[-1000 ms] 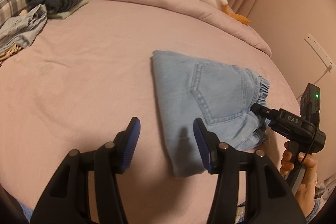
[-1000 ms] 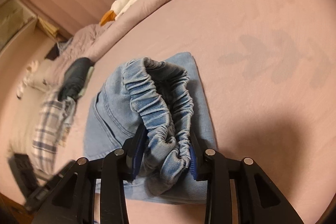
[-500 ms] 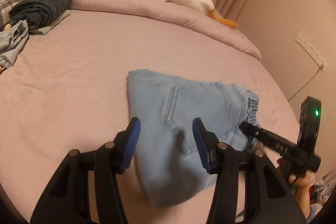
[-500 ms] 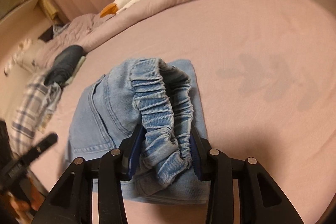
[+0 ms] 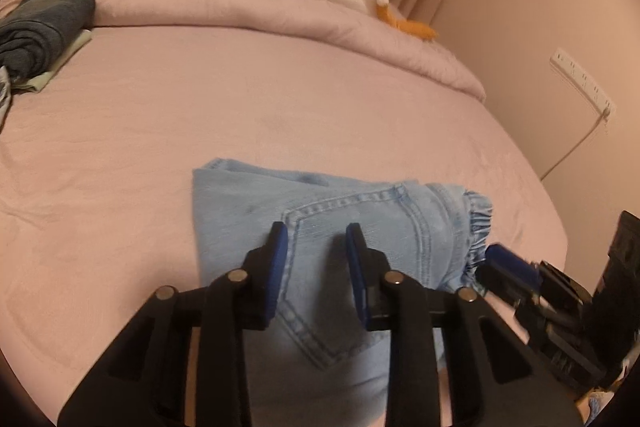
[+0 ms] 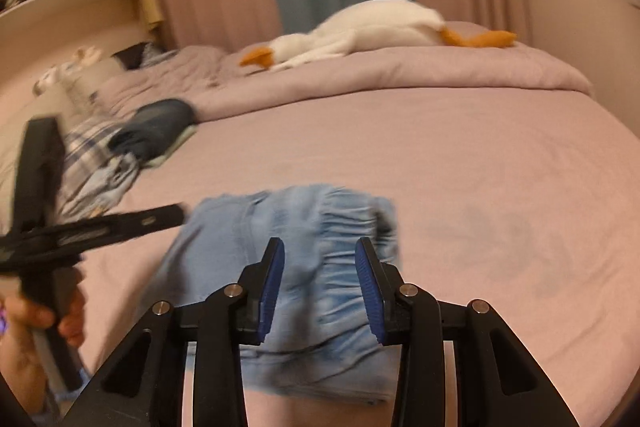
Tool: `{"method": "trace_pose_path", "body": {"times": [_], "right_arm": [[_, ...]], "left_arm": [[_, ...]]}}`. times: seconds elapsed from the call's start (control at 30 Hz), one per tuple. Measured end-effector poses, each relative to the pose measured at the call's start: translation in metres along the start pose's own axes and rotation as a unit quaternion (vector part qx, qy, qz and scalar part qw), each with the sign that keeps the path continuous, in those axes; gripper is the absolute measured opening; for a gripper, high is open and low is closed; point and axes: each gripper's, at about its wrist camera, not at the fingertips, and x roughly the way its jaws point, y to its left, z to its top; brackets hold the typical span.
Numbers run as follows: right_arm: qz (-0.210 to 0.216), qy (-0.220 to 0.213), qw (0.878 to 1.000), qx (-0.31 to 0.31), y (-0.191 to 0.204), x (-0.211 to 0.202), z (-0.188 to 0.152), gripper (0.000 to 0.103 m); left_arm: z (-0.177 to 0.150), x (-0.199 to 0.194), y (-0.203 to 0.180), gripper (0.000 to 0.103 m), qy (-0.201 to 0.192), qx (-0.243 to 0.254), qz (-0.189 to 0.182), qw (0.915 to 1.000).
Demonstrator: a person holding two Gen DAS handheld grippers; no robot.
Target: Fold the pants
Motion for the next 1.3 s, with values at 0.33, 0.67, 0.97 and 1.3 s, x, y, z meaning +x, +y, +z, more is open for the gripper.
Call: {"method": "trace_pose_path", "body": {"times": [0.33, 0.67, 0.97, 1.3], "right_arm": [[-0.007, 0.072, 0.996, -0.057, 0.019, 0.036, -0.021, 0.022], [0.003, 0.093, 0.994, -0.053, 0.016, 0.040, -0.020, 0.022], [0.025, 0.097, 0.995, -0.006, 0.004, 0.042, -0.018, 0.022], [0.047, 0.094, 0.993, 0.044, 0.004, 0.036, 0.001, 0.022]], "left_arm": [[0.001, 0.047, 0.007, 0.027, 0.083, 0.004, 0.021, 0.9963], [0.003, 0.043, 0.007, 0.029, 0.080, -0.020, 0.024, 0.9963], [-0.036, -0.003, 0.004, 0.029, 0.052, -0.001, 0.036, 0.9980], [-0.063, -0.013, 0.018, 0.029, 0.056, -0.023, 0.007, 0.9982]]}}
